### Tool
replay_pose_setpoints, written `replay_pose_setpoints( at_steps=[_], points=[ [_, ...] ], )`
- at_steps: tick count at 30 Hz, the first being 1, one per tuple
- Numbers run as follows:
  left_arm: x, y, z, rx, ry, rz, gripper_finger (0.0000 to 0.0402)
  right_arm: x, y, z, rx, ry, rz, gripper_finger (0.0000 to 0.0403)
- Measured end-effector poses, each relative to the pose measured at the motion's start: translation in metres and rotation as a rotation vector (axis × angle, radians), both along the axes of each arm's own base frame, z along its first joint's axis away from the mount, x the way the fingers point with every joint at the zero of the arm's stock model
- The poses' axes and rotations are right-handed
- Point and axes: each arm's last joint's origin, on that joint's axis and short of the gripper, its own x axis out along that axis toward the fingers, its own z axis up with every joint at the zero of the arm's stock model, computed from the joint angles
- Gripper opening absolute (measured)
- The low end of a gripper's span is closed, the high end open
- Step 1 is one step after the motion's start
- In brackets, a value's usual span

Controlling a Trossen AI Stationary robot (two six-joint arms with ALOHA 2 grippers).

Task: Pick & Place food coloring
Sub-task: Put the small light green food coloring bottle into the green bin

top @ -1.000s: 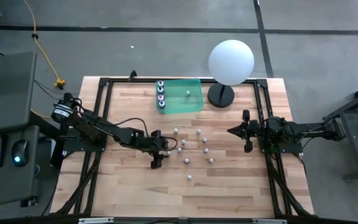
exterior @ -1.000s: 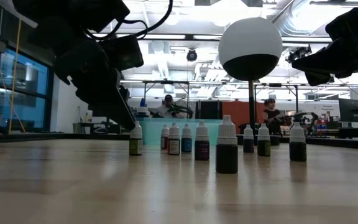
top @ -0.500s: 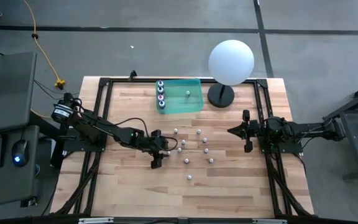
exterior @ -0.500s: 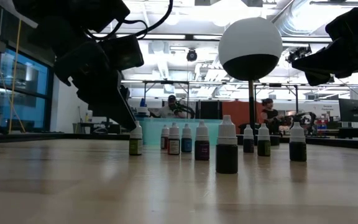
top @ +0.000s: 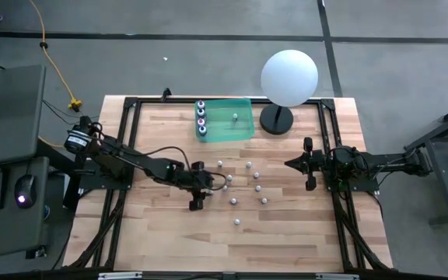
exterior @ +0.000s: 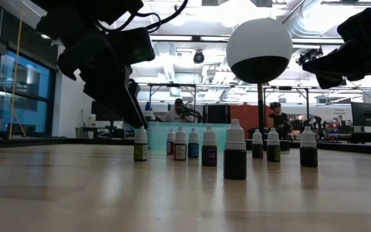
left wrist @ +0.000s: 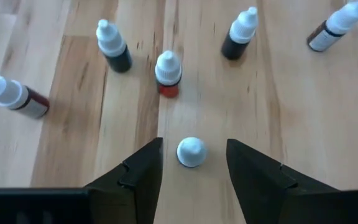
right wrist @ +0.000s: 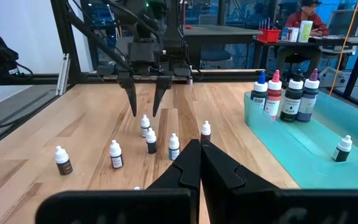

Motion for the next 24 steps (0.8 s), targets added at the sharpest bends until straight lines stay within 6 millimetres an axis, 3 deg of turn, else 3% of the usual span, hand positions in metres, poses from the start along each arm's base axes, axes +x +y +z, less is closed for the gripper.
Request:
replay_pose_setpoints(
  at_steps=[6,17,24],
  points=[
    [-0.003,0.0,-0.008,0.002,0.082,-0.028,0.0172,0.0,0.0,0.0,0.0,0.0,0.0,0.0],
    [0.01,-0.003,-0.023,0.021,0.087,-0.055,0.0172,0.0,0.0,0.0,-0.001,0.0,0.0,0.0],
    [0.023,-0.005,-0.018,0.054,0.072,-0.053,0.0172,0.0,0.0,-0.001,0.0,0.007,0.001,0.0]
  ],
)
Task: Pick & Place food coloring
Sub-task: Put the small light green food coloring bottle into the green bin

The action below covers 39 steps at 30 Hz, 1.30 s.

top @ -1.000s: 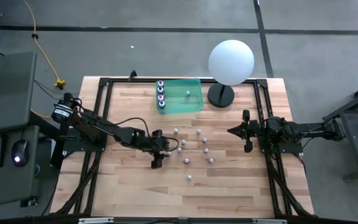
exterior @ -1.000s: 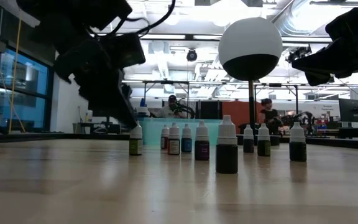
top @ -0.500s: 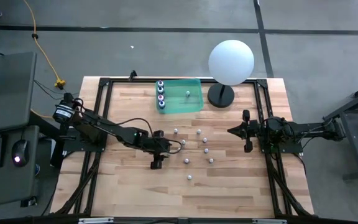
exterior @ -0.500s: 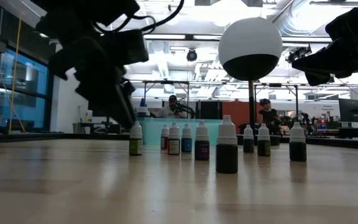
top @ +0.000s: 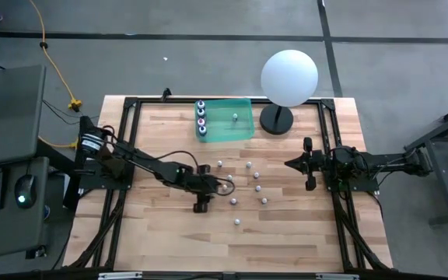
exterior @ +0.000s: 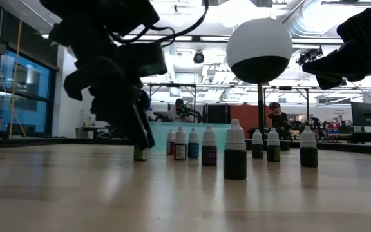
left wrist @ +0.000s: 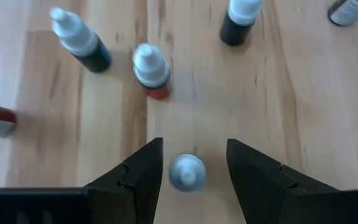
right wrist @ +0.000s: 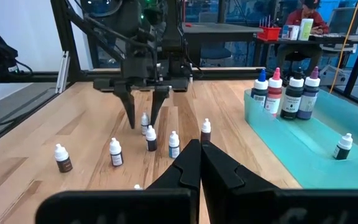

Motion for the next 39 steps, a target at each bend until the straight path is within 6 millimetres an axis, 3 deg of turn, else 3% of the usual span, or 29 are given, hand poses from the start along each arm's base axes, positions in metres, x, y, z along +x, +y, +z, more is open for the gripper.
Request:
replay_pose_setpoints(
  at_steps=[10,21,39],
  points=[
    [-0.005,0.001,-0.003,0.007,0.068,-0.001,0.0172,0.0,0.0,0.0,0.0,-0.003,-0.001,0.0],
    [0.007,0.0,0.022,0.098,0.087,-0.008,0.0172,0.0,0.0,0.0,0.0,-0.001,0.0,0.0],
    [0.005,0.0,0.022,0.067,0.12,-0.015,0.0172,0.0,0.0,0.0,0.004,-0.001,-0.001,0.0]
  ],
)
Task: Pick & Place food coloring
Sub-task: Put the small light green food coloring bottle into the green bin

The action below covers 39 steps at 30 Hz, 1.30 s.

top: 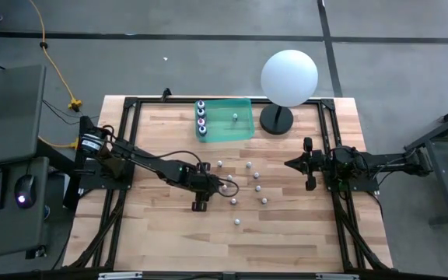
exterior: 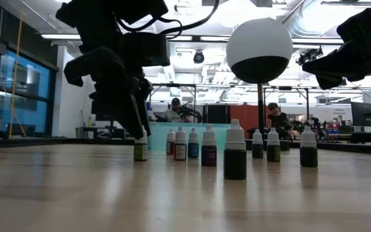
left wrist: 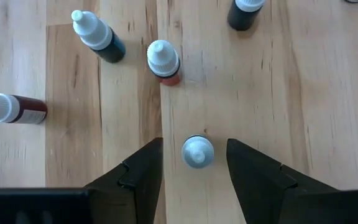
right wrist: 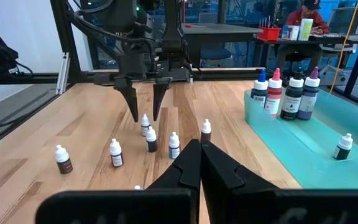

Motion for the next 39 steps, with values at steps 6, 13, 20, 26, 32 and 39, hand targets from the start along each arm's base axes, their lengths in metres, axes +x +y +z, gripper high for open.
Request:
replay_pose_setpoints(
  at_steps=[6,13,20,26,32,39],
  points=[
    [0.0,0.0,0.0,0.0,0.0,0.0,0.0171,0.0,0.0,0.0,0.0,0.0,0.0,0.0],
    [0.0,0.0,0.0,0.007,-0.002,0.005,0.0171,0.0,0.0,0.0,-0.003,0.0,0.0,0.0],
    [0.001,0.009,0.0,-0.029,0.012,0.036,0.0171,0.0,0.0,0.0,-0.004,0.0,0.0,0.0],
    [0.002,0.012,0.0,-0.063,0.013,0.032,0.0171,0.0,0.0,0.0,-0.004,0.0,0.001,0.0],
    [0.002,0.01,0.0,-0.079,0.017,0.017,0.0171,0.0,0.0,0.0,-0.005,0.0,0.001,0.0],
    [0.002,0.011,0.0,-0.079,0.017,0.02,0.0169,0.0,0.0,0.0,-0.004,0.0,0.001,0.0]
  ],
)
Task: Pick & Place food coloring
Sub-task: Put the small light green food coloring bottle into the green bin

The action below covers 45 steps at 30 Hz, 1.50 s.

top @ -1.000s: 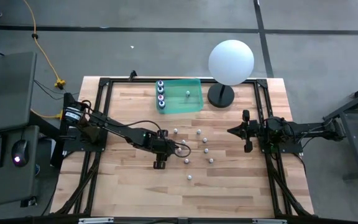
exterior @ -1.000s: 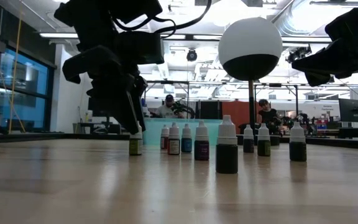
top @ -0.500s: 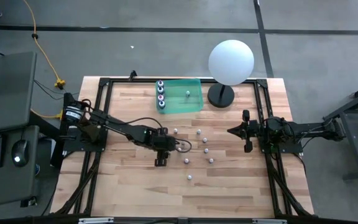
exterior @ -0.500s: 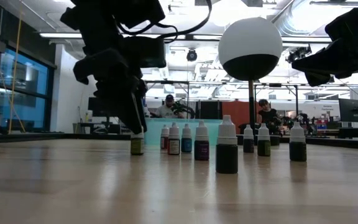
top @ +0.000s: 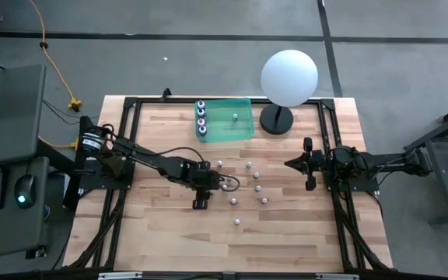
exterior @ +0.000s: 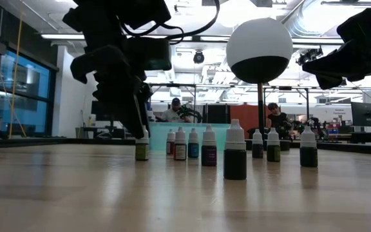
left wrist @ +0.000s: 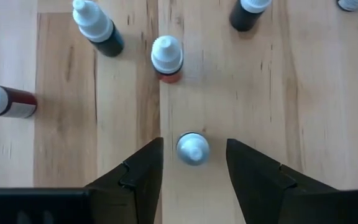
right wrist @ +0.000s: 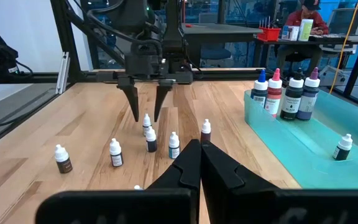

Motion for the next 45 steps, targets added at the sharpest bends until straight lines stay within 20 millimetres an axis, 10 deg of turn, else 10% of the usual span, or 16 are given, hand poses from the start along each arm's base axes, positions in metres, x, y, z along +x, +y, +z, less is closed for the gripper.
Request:
replay_pose_setpoints(
  at_steps=[24,45],
  points=[
    [0.0,-0.001,0.0,-0.034,0.001,0.008,0.0045,0.0,0.0,0.0,0.0,0.0,-0.001,0.0],
    [-0.007,0.003,0.027,0.002,-0.03,0.061,0.0042,0.0,0.0,0.0,0.0,-0.001,-0.001,0.0]
  ],
)
